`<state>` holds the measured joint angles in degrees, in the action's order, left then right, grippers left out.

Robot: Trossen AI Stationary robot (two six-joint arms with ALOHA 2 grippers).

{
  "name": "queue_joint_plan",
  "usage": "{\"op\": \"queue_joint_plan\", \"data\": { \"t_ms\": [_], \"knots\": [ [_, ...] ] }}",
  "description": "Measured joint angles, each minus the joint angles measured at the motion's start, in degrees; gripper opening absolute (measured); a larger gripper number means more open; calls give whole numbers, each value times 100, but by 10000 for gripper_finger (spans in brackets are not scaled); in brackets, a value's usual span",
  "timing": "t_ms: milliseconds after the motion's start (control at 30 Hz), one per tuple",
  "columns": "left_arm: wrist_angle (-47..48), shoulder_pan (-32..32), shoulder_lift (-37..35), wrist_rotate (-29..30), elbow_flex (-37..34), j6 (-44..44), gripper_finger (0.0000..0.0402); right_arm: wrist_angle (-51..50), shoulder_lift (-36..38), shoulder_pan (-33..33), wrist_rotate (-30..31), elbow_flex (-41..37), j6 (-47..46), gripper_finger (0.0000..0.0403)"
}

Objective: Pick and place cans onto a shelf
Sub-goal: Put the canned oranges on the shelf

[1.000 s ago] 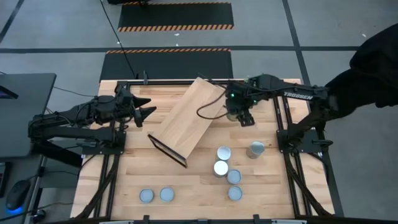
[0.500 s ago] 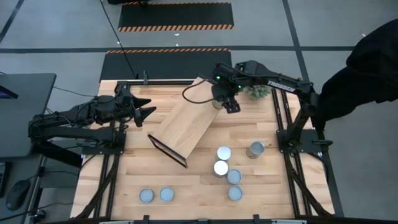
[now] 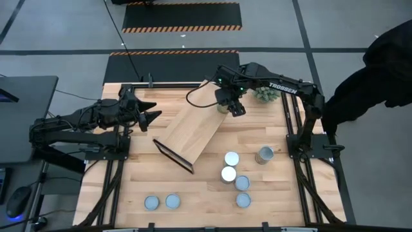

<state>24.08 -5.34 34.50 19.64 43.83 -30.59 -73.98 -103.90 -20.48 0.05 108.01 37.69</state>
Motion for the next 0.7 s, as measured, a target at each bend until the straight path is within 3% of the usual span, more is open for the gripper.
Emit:
{"op": "queue_joint_plan", "data": {
  "t_ms": [167, 500, 700],
  "knots": [
    [0, 0, 0, 0, 0, 19, 299, 125, -5, -58, -46, 0, 135, 321],
    [0, 0, -2, -2, 2, 22, 299, 276, -202, -113, -6, -20, 338, 367],
    [3, 4, 0, -199, 2, -9, 299, 680, -208, -104, 290, -17, 437, 380]
  ]
}}
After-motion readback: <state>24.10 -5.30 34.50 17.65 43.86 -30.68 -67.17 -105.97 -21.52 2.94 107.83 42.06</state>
